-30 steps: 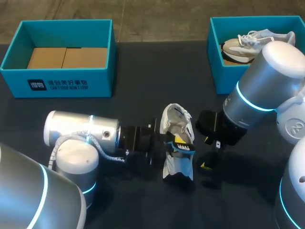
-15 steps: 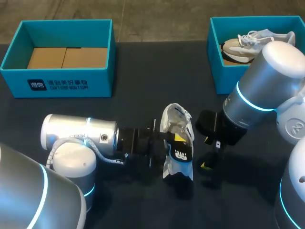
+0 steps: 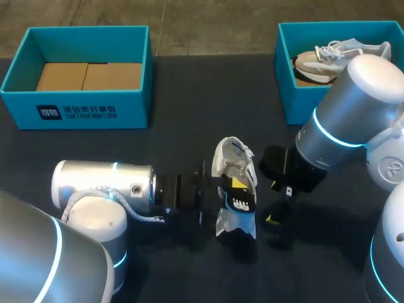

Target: Take the shoe out of the shoebox, open the shoe tongue, remove and reinsert the insole, then place the shoe into the shoebox

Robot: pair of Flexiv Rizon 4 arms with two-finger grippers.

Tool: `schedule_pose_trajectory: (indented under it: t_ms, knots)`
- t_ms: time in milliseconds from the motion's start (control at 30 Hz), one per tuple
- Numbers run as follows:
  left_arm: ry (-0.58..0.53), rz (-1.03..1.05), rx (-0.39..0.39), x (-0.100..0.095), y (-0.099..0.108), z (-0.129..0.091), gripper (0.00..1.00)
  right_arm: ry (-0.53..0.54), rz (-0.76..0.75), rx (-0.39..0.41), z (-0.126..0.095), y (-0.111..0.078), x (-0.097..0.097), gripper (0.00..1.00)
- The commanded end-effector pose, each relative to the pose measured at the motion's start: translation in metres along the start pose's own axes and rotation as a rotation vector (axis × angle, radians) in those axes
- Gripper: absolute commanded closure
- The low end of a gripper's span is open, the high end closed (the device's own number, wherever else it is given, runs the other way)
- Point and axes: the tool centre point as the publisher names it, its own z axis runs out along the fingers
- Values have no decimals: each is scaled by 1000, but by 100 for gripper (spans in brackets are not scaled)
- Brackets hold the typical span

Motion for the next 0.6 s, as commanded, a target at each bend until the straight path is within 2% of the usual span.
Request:
schedule_pose_trajectory:
  t_ms: [33, 167, 200, 233, 600]
  knots:
    - [-10, 3, -5, 3, -5, -1, 73, -2, 1, 1, 1, 0, 1, 0]
    - [-14, 6, -5, 3, -5, -1, 82, -2, 1, 1, 1, 0, 1, 0]
    - [-14, 5, -5, 4, -4, -1, 88, -2, 1, 1, 1, 0, 1, 0]
    - [-14, 4, -5, 4, -3, 0, 99, -2, 1, 1, 1, 0, 1, 0]
    - [-13, 93, -14, 6, 9, 0, 100, -2, 1, 1, 1, 0, 1, 0]
